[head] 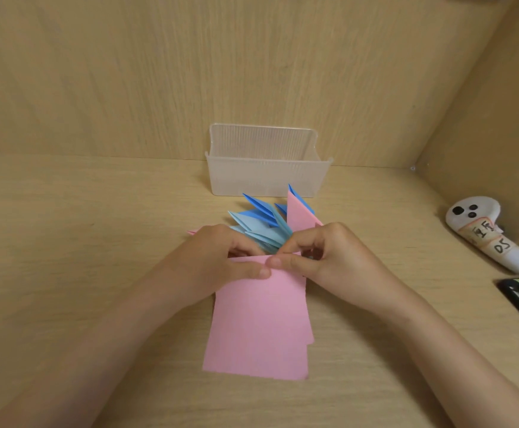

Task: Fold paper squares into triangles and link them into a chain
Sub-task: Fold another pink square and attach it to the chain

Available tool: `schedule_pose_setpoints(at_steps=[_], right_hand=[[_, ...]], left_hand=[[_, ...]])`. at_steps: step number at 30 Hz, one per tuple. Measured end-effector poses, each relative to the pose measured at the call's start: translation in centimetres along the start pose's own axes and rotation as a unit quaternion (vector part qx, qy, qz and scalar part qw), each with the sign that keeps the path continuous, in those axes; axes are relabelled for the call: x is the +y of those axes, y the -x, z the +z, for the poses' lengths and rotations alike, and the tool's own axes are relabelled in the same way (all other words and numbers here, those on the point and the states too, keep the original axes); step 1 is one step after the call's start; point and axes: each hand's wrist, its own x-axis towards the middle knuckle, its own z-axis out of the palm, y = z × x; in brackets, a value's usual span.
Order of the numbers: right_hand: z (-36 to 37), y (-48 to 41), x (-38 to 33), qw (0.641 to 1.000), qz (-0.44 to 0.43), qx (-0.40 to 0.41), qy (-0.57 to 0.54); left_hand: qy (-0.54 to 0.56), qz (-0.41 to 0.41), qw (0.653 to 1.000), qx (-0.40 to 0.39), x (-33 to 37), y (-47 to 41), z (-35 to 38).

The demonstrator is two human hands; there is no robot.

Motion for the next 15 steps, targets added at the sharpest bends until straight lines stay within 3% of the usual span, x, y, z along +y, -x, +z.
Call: schedule_pose_setpoints(at_steps=[6, 15], right_hand=[[0.04, -0.24, -0.01, 0.998, -0.036, 0.044, -0.028], [-0.31, -0.27, -0.49, 0.981, -0.03, 0.146, -0.12]], left_hand=[[0.028, 0.0, 0.996, 0.08, 0.37, 0.07, -0.49], [0.089, -0.018, 0.99, 0.111, 0.5, -0.06, -0.75]])
